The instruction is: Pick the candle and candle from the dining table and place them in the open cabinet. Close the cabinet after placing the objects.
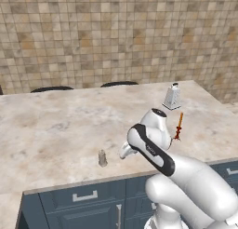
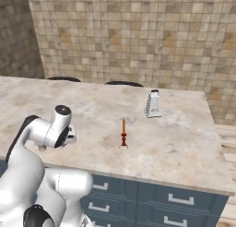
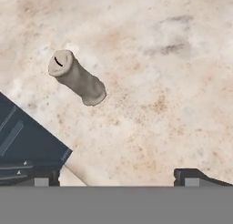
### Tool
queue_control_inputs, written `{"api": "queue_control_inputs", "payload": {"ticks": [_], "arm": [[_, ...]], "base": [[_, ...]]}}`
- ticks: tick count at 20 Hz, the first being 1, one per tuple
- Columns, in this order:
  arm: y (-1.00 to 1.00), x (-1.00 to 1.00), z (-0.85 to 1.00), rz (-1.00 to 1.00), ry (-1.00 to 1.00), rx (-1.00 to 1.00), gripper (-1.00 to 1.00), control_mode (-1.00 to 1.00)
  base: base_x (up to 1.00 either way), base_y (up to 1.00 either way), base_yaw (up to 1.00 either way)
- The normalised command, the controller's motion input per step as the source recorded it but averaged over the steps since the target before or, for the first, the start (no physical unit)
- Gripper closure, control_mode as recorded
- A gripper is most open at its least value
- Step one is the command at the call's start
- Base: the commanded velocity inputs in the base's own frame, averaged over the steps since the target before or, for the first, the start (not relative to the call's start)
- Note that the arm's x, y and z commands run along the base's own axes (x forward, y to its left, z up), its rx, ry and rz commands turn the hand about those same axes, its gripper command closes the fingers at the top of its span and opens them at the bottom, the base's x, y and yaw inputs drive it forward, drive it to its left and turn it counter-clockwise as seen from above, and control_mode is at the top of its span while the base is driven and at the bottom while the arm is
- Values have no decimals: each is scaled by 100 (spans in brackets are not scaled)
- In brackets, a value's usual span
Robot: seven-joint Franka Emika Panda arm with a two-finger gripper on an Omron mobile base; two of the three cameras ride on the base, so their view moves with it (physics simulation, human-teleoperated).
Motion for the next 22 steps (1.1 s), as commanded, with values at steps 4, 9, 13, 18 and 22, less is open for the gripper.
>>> {"api": "queue_control_inputs", "payload": {"ticks": [4,9,13,18,22], "arm": [[0,0,-9,28,-14,0,-100,-100],[0,0,-8,31,-7,0,-100,-100],[0,0,-10,31,-1,7,-100,-100],[0,0,-2,26,-1,18,-100,-100],[-6,0,0,17,0,33,-100,-100]], "base": [[0,0,0],[0,0,0],[0,0,0],[0,0,0],[0,0,0]]}}
